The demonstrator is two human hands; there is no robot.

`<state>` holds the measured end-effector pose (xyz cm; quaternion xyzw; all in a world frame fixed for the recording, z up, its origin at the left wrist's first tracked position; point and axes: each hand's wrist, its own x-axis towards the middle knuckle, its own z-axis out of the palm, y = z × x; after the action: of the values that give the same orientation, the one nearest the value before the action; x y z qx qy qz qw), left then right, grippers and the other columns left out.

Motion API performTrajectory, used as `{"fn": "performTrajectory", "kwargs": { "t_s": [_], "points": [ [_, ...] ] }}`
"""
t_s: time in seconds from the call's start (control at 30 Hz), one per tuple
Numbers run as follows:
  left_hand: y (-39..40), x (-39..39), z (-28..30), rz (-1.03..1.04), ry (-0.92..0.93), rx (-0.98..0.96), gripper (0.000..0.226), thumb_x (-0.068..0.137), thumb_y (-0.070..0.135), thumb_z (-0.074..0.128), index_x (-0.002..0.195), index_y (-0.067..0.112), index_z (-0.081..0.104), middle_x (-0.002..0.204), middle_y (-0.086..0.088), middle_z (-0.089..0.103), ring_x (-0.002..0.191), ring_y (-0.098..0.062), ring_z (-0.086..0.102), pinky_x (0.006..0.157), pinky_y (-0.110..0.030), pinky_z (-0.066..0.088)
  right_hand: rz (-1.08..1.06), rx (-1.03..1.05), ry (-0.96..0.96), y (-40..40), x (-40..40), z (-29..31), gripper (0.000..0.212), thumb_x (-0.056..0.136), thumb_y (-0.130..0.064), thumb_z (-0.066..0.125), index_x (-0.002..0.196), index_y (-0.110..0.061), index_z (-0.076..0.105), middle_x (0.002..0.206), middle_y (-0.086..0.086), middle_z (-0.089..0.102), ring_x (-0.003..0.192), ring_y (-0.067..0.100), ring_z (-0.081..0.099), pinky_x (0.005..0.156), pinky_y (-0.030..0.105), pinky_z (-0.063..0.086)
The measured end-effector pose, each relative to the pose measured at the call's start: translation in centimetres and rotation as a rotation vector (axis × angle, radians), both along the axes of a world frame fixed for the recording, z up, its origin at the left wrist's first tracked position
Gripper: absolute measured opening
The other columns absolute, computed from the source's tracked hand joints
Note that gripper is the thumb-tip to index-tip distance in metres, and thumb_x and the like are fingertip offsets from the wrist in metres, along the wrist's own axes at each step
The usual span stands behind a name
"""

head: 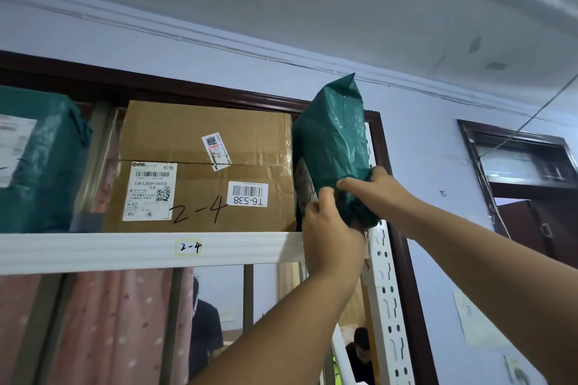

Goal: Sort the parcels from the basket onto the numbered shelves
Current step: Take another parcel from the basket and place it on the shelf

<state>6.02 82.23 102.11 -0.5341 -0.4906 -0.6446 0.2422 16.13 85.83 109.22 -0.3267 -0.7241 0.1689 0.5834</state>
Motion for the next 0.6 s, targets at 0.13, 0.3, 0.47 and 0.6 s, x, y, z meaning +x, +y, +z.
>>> {"fn": "performTrajectory", "kwargs": {
  "t_s": [0.13, 0.3, 0.47, 0.6],
  "points": [
    [0.7, -0.5, -0.4, 0.159, 0.101, 0.026, 0.052, 0.095, 0.017, 0.07, 0.137, 0.025, 0.042, 0.133, -0.004, 0.061, 0.118, -0.026, 0.061, 0.093, -0.039, 0.059, -0.107, 0.2, -0.015, 0.7, -0.3, 0.1, 0.075, 0.08, -0.046, 0.078, 0.139, -0.023, 0.038, 0.112, 0.004, 0.054, 0.082, 0.014, 0.061, 0.058, 0.029, 0.05],
    [1.7, -1.0, -0.7, 0.338, 0.224, 0.068, 0.041, 0.087, 0.014, 0.077, 0.121, 0.022, 0.056, 0.115, -0.001, 0.067, 0.108, -0.024, 0.065, 0.096, -0.038, 0.055, -0.093, 0.215, -0.084, 1.5, -0.4, 0.3, 0.082, 0.083, -0.047, 0.08, 0.148, -0.032, 0.031, 0.114, 0.007, 0.055, 0.079, 0.018, 0.063, 0.053, 0.025, 0.046],
    [2.0, -0.9, -0.7, 0.352, 0.224, 0.062, 0.031, 0.09, 0.014, 0.073, 0.115, 0.019, 0.057, 0.112, -0.003, 0.067, 0.105, -0.025, 0.064, 0.097, -0.04, 0.051, -0.062, 0.23, -0.136, 2.5, -0.4, 0.1, 0.084, 0.085, -0.05, 0.078, 0.15, -0.033, 0.027, 0.117, 0.006, 0.061, 0.082, 0.02, 0.063, 0.055, 0.026, 0.047],
    [2.3, -1.4, -0.8, 0.33, 0.199, 0.054, 0.028, 0.092, 0.015, 0.07, 0.115, 0.019, 0.054, 0.113, -0.004, 0.065, 0.105, -0.027, 0.062, 0.09, -0.039, 0.051, -0.024, 0.248, -0.13, 3.1, -0.5, -0.2, 0.086, 0.087, -0.048, 0.076, 0.153, -0.032, 0.023, 0.129, 0.009, 0.063, 0.088, 0.024, 0.065, 0.058, 0.027, 0.048]
  ]
}}
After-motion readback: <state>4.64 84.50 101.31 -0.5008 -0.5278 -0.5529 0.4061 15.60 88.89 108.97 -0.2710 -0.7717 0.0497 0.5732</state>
